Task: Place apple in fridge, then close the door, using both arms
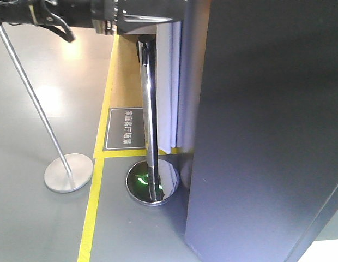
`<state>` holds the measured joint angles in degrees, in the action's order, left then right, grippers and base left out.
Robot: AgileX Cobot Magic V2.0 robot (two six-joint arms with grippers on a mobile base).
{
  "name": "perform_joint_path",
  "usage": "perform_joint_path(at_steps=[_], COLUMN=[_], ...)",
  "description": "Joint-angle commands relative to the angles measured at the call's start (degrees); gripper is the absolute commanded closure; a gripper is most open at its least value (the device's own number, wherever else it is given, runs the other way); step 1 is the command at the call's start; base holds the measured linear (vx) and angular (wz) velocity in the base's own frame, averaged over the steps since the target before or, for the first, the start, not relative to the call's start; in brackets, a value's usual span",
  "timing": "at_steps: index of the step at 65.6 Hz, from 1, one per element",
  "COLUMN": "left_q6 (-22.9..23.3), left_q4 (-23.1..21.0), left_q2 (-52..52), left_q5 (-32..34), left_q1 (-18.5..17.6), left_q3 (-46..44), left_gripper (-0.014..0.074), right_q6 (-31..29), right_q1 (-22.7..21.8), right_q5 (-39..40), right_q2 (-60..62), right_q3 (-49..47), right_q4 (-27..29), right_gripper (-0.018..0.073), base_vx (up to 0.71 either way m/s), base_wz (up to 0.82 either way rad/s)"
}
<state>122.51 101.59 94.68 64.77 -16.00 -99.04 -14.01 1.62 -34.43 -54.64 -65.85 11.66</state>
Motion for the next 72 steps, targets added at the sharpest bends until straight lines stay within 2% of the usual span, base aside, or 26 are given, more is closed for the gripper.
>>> perform_joint_path(at_steps=[1,8,16,25,31,50,72], left_q6=[0.7,0.7,0.7,0.7,0.7,0.7,0.7], left_q4=[2.1,2.1,2.1,2.1,2.1,2.1,2.1], left_q2=[-2.6,-2.6,-2.6,-2.6,-2.6,-2.4,-2.1], left_q5=[-1.4,-1.5,-2.2,-4.4,-5.4,-6.4,-10.3], left_q1=[0.0,0.0,0.0,0.0,0.0,0.0,0.0], left_q3=[-1.8,-1.8,-1.8,-1.8,-1.8,-1.8,-1.8], left_gripper=[0.022,0.022,0.022,0.022,0.022,0.022,0.022], right_q6=[3.5,9.8,16.0,19.7,20.2,20.5,20.3], right_q1=[-0.5,-0.5,-0.5,-0.5,-0.6,-6.3,-6.3], right_q5=[12.4,20.4,25.8,29.6,30.5,28.3,23.7], right_q2=[-3.8,-8.3,-12.1,-15.8,-18.7,-28.7,-41.7], right_q3=[-1.4,-1.4,-1.5,-1.5,-3.4,-15.5,-31.3], right_q4=[-4.2,-10.9,-17.2,-21.7,-21.9,-19.5,-19.8], right_gripper=[-0.0006,0.0006,0.0048,0.0072,0.0072,0.0072,0.0072], base_vx=[0.0,0.0,0.0,0.0,0.0,0.0,0.0], base_wz=[0.0,0.0,0.0,0.0,0.0,0.0,0.0])
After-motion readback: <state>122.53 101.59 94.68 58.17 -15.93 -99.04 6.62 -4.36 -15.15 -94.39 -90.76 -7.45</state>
